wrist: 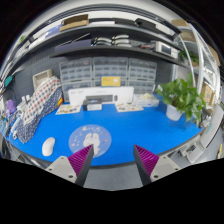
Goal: Arrange mouse
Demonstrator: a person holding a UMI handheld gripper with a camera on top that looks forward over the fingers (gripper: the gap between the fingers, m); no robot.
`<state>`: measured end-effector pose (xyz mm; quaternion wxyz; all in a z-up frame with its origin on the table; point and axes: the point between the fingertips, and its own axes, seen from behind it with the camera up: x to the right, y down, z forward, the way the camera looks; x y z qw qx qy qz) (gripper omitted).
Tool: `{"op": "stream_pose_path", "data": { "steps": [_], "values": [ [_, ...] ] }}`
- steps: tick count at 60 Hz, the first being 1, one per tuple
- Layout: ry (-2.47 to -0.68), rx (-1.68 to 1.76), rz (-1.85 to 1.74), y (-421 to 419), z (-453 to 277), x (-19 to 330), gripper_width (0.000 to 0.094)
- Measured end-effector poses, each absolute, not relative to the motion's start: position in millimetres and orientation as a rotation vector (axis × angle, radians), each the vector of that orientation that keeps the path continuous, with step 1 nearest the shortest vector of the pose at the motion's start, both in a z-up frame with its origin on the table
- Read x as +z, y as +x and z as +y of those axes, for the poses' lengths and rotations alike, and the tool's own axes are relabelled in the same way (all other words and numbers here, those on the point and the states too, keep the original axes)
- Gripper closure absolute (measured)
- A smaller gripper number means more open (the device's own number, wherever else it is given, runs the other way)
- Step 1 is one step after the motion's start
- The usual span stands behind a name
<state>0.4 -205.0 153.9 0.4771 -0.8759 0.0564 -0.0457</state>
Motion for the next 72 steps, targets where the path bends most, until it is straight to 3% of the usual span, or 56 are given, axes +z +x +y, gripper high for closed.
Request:
{"op": "stream_pose_path", "data": {
  "steps": [10, 21, 35, 48, 56, 57, 61, 62, 72],
  "values": [
    [-2.249, 0.02, 0.069, -100.2, -217.9, 80.5, 0.0131],
    [-2.337, 0.122, -0.057, -210.1, -212.6, 28.0, 0.0129],
    [-2.348, 0.156, -0.105, -295.0, -161.5, 11.7, 0.0121],
    [-2.368, 0.114, -0.096, -323.7, -106.3, -5.5, 0.0132],
    [-2.399, 0.059, -0.088, -322.7, -92.7, -15.7, 0.0244],
    [-2.401, 0.045, -0.088, -322.2, -91.3, -17.3, 0.0332],
    [-2.402, 0.037, -0.071, -322.3, -89.6, -17.3, 0.038],
    [-2.401, 0.034, -0.063, -321.6, -89.4, -17.3, 0.0434],
    [-2.385, 0.041, -0.05, -320.3, -88.9, -17.4, 0.0542]
  ]
}}
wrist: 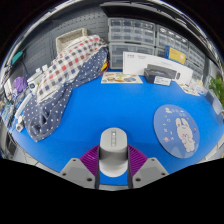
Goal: Arrange mouse
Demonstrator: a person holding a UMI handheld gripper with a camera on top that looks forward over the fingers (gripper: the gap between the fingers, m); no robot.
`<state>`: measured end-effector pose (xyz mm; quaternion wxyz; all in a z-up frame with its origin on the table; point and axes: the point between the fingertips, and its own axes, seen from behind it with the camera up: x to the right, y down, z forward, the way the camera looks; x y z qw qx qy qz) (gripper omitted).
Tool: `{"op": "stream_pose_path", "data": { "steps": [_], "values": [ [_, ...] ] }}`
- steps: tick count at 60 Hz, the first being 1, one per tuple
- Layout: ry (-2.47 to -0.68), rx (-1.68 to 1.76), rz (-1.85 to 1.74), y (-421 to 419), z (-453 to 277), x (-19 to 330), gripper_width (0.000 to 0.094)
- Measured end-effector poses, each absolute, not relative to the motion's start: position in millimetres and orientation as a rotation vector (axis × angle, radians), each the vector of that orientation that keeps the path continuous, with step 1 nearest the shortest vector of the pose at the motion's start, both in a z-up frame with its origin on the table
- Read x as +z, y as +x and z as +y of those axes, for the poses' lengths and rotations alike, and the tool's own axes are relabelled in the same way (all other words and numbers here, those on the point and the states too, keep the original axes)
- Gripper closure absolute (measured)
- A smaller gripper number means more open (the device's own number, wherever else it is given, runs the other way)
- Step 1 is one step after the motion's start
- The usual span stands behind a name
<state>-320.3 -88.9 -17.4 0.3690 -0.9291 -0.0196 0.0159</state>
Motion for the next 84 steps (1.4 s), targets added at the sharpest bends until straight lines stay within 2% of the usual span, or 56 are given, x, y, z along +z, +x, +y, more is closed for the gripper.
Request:
{"op": "stream_pose_path", "data": {
  "steps": [5, 13, 16, 21, 34, 38, 42, 49, 63, 69, 78, 84],
  "values": [
    [-2.391, 0.049, -0.071, -320.1, -88.6, -16.3, 0.0592],
    [-2.421, 0.083, -0.121, -321.4, -89.8, -13.3, 0.0593],
    [-2.42, 0.091, -0.143, -320.4, -86.6, -1.3, 0.0591],
    [-2.356, 0.118, -0.194, -319.9, -70.2, 43.4, 0.0589],
    [-2.103, 0.116, -0.186, -263.0, -10.3, 200.9, 0.0589],
    [-2.056, 0.087, -0.17, -231.7, -0.8, 230.7, 0.059],
    [-2.037, 0.05, -0.153, -195.7, 5.2, 243.8, 0.059],
    [-2.091, 0.04, -0.107, -142.7, 11.3, 215.0, 0.0591],
    [-2.315, 0.016, -0.061, -89.3, -2.1, 78.1, 0.0591],
    [-2.392, 0.039, -0.06, -88.2, -14.1, 33.7, 0.0592],
    [-2.457, 0.086, -0.088, -96.8, -28.6, -8.9, 0.0578],
    [-2.426, 0.079, -0.101, -96.3, -27.2, -10.7, 0.0545]
  ]
}}
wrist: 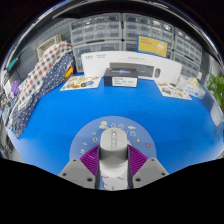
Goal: Arrange mouse
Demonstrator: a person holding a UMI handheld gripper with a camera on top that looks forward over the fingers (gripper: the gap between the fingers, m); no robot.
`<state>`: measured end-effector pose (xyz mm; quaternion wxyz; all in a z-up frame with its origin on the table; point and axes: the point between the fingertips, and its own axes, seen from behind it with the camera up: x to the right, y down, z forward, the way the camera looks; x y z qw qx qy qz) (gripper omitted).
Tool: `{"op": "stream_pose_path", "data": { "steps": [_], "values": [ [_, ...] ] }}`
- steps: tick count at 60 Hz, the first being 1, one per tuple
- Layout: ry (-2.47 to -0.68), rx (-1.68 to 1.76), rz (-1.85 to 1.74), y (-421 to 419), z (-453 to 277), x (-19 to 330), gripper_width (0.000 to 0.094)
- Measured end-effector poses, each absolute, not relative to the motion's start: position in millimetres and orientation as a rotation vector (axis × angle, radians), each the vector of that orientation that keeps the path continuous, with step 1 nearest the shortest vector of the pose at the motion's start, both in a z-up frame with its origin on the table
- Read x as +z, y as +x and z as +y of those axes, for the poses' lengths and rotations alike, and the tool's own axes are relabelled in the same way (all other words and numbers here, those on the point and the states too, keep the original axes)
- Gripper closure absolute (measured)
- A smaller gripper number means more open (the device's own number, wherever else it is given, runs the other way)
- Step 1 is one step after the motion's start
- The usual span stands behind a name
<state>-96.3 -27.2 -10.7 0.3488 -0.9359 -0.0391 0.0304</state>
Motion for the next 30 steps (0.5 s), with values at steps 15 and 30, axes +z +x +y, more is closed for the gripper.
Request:
{"op": "stream_pose_path", "data": {
  "steps": [15, 30],
  "values": [
    [-2.412, 0.095, -0.09, -100.3, -25.8, -10.4, 0.0295],
    [-2.386, 0.04, -0.118, -101.5, -50.9, 38.5, 0.0133]
  ]
}}
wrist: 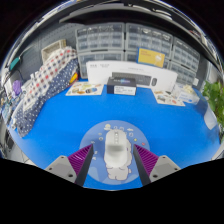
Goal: Arrange mouse
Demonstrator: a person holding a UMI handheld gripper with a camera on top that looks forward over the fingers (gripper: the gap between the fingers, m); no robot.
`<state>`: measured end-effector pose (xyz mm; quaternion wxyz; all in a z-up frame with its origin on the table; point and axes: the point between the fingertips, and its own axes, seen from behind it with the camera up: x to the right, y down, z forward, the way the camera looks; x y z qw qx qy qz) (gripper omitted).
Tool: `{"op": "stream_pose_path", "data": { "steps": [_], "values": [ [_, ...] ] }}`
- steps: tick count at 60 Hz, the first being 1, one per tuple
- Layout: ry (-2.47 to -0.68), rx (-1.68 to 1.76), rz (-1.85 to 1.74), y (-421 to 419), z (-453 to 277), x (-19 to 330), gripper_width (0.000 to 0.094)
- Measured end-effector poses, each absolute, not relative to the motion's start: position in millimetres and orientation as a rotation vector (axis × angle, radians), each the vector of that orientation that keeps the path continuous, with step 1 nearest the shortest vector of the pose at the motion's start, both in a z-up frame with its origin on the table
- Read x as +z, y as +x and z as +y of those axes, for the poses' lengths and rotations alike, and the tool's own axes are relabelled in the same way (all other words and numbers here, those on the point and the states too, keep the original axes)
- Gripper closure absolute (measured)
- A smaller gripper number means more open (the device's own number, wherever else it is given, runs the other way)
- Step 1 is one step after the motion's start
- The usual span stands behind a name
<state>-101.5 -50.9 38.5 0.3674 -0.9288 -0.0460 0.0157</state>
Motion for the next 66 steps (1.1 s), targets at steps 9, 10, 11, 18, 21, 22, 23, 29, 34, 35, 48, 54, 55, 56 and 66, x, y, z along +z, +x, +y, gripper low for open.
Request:
{"op": "stream_pose_path", "data": {
  "steps": [9, 10, 11, 18, 21, 22, 23, 29, 34, 35, 48, 54, 55, 56, 66],
  "values": [
    [-2.294, 0.025, -0.073, -91.2, -79.5, 108.6, 0.0131],
    [-2.283, 0.021, -0.069, -89.6, -83.3, 116.7, 0.0131],
    [-2.274, 0.018, -0.063, -87.8, -87.1, 124.4, 0.013],
    [-2.218, 0.01, -0.029, -77.9, -115.9, 171.3, 0.013],
    [-2.193, 0.013, -0.019, -73.9, -125.9, 186.9, 0.013],
    [-2.186, 0.014, -0.016, -72.6, -129.8, 191.7, 0.0128],
    [-2.181, 0.011, -0.012, -71.0, -133.9, 196.6, 0.013],
    [-2.151, -0.004, 0.022, -60.9, -153.4, 216.7, 0.0133],
    [-2.133, 0.007, 0.052, -57.2, -165.0, 227.0, 0.0135],
    [-2.132, 0.005, 0.055, -56.0, -167.3, 228.0, 0.0136],
    [-2.133, -0.038, 0.047, -49.3, -186.9, 236.2, 0.0138],
    [-2.127, -0.037, 0.051, -48.0, -192.0, 242.1, 0.0138],
    [-2.126, -0.035, 0.052, -48.3, -192.3, 242.9, 0.0137],
    [-2.124, -0.034, 0.053, -48.5, -192.8, 243.7, 0.0137],
    [-2.121, -0.016, 0.054, -52.5, -196.1, 247.7, 0.0139]
  ]
}}
